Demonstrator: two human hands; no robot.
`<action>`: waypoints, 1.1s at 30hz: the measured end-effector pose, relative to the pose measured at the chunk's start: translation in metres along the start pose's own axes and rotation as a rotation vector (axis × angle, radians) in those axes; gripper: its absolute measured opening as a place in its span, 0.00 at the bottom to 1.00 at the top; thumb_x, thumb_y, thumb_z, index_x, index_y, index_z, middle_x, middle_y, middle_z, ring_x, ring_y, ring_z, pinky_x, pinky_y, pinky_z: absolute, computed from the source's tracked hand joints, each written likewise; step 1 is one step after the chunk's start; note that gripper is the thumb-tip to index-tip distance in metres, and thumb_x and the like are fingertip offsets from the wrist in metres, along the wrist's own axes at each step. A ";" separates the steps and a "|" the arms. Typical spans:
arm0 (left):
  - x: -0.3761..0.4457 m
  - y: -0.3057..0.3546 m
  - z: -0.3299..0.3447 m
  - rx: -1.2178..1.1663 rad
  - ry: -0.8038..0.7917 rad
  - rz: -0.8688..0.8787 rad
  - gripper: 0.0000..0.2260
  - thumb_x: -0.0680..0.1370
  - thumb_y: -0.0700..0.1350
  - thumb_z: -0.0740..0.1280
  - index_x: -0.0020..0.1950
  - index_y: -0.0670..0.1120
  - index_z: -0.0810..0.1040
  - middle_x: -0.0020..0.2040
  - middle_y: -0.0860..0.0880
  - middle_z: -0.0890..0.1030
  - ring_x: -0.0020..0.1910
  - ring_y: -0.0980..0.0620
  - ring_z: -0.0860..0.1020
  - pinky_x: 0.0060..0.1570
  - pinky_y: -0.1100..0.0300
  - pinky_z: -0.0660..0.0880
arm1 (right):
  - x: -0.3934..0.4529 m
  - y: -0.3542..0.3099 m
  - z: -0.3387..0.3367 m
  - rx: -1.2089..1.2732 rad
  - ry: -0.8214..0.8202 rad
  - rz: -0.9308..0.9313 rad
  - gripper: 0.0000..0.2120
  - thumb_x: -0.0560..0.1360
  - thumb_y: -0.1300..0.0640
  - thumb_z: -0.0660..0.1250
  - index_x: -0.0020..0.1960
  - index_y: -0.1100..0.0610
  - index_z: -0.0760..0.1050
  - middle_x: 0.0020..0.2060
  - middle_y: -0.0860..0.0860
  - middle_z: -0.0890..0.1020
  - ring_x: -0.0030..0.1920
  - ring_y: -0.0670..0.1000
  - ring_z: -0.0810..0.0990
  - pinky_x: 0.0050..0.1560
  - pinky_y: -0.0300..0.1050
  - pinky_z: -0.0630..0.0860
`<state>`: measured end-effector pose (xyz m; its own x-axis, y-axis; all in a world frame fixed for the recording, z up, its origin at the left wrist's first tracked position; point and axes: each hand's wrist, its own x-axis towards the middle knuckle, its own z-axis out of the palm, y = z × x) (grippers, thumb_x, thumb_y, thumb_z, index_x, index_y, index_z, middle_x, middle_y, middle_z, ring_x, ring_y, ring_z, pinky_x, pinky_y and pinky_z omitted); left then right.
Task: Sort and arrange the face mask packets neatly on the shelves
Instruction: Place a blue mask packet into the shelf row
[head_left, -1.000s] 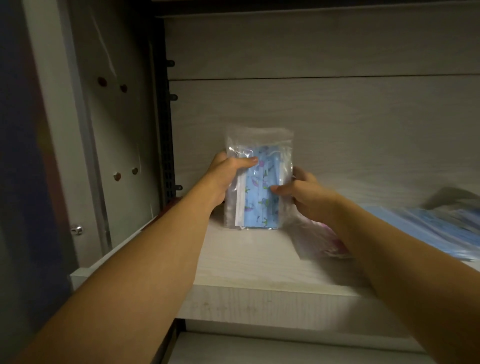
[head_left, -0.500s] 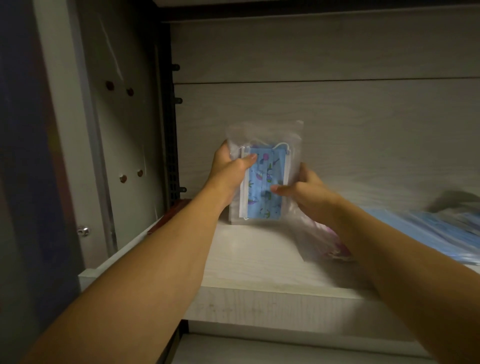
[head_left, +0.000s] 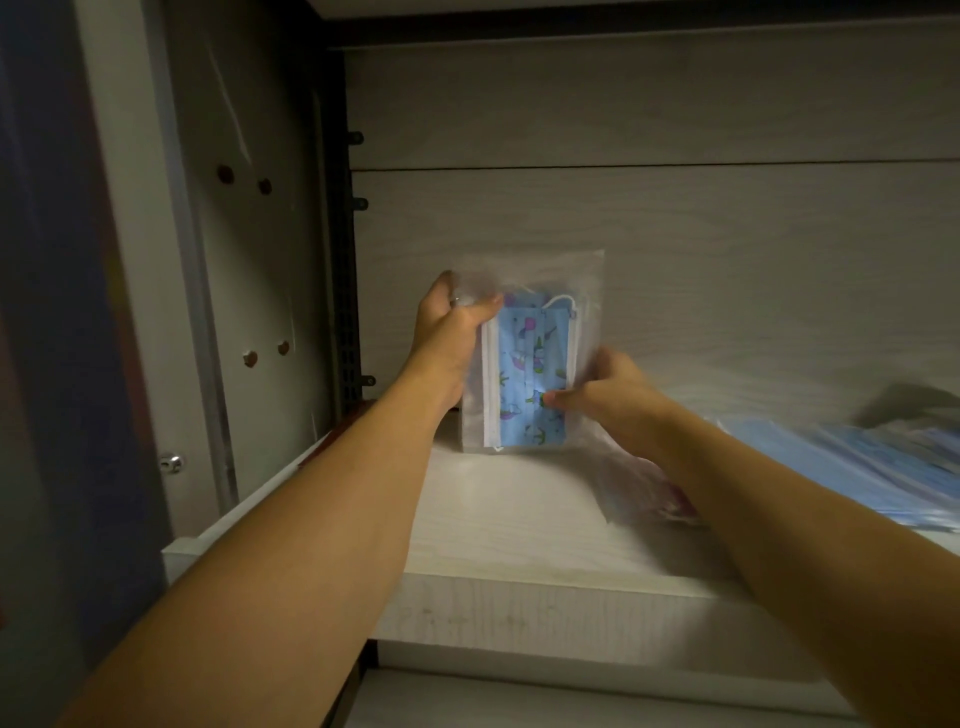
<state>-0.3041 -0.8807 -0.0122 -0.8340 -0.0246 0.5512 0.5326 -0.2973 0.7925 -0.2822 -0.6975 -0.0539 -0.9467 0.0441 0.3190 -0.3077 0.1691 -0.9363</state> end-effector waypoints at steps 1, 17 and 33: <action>0.001 -0.001 0.000 0.007 0.005 -0.003 0.11 0.77 0.34 0.70 0.57 0.44 0.77 0.45 0.48 0.85 0.43 0.49 0.85 0.42 0.54 0.81 | -0.001 0.000 0.000 -0.001 -0.008 0.006 0.25 0.70 0.74 0.75 0.63 0.61 0.73 0.53 0.55 0.84 0.52 0.53 0.84 0.46 0.44 0.82; -0.003 -0.004 -0.003 0.046 -0.077 0.004 0.13 0.76 0.34 0.70 0.58 0.45 0.76 0.48 0.47 0.84 0.45 0.51 0.85 0.41 0.58 0.80 | 0.000 -0.002 0.000 0.238 0.004 -0.061 0.32 0.67 0.68 0.79 0.65 0.57 0.68 0.59 0.57 0.81 0.57 0.58 0.84 0.61 0.61 0.79; -0.005 -0.009 -0.002 0.140 -0.037 0.032 0.11 0.80 0.36 0.68 0.56 0.51 0.78 0.52 0.51 0.84 0.50 0.54 0.84 0.45 0.61 0.81 | -0.007 -0.009 0.002 0.151 -0.009 -0.073 0.14 0.75 0.64 0.73 0.58 0.54 0.76 0.55 0.54 0.85 0.56 0.56 0.84 0.61 0.61 0.79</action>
<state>-0.3052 -0.8796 -0.0223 -0.8120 0.0043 0.5837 0.5755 -0.1607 0.8018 -0.2733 -0.7013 -0.0477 -0.9221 0.0284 0.3860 -0.3854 0.0217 -0.9225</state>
